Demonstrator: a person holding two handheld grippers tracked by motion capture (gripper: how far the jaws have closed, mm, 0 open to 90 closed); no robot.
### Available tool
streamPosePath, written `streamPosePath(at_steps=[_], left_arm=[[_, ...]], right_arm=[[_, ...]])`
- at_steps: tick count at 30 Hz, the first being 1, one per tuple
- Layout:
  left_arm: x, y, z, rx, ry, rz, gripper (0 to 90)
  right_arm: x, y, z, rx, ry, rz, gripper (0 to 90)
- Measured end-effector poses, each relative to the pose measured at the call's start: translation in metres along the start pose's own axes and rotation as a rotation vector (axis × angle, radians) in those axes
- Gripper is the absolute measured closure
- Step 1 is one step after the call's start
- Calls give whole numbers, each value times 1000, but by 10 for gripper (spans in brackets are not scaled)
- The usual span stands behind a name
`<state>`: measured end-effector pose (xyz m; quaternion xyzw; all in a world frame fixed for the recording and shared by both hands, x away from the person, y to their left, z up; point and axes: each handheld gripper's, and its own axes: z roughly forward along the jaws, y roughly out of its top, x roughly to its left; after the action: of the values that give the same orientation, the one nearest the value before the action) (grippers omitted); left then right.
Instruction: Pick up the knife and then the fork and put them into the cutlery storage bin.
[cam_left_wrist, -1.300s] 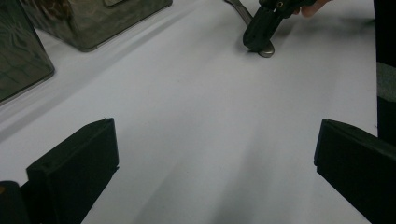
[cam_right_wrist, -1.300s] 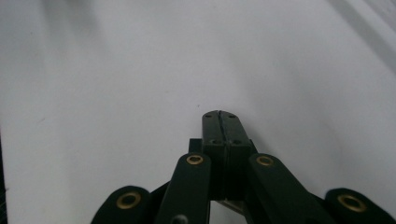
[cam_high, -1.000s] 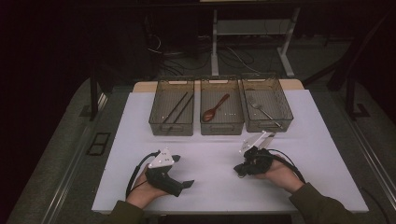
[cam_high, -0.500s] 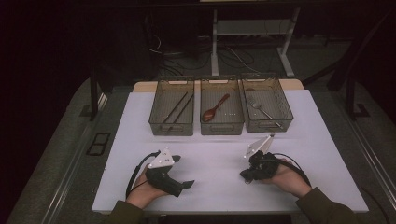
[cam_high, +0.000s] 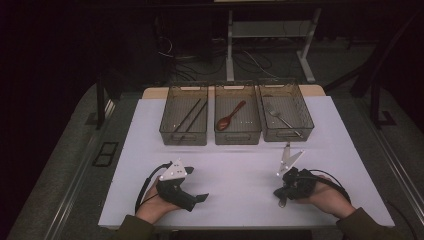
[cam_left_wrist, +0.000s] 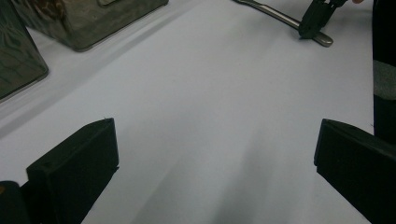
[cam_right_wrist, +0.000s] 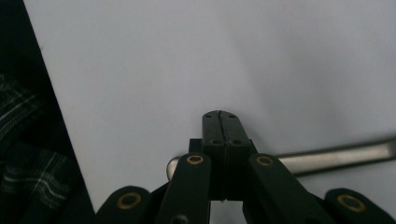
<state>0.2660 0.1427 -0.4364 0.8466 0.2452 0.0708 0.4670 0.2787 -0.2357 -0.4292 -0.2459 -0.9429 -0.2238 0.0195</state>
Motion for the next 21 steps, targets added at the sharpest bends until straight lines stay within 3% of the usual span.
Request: streamPosePath(at_steps=[8, 21], left_arm=[[0, 0, 0, -2, 1, 1, 0], [-1, 0, 1, 1, -1, -2, 0]], right_arm=[[-4, -17, -12, 55, -33, 22, 891], [-25, -38, -29, 125, -114, 76, 891]])
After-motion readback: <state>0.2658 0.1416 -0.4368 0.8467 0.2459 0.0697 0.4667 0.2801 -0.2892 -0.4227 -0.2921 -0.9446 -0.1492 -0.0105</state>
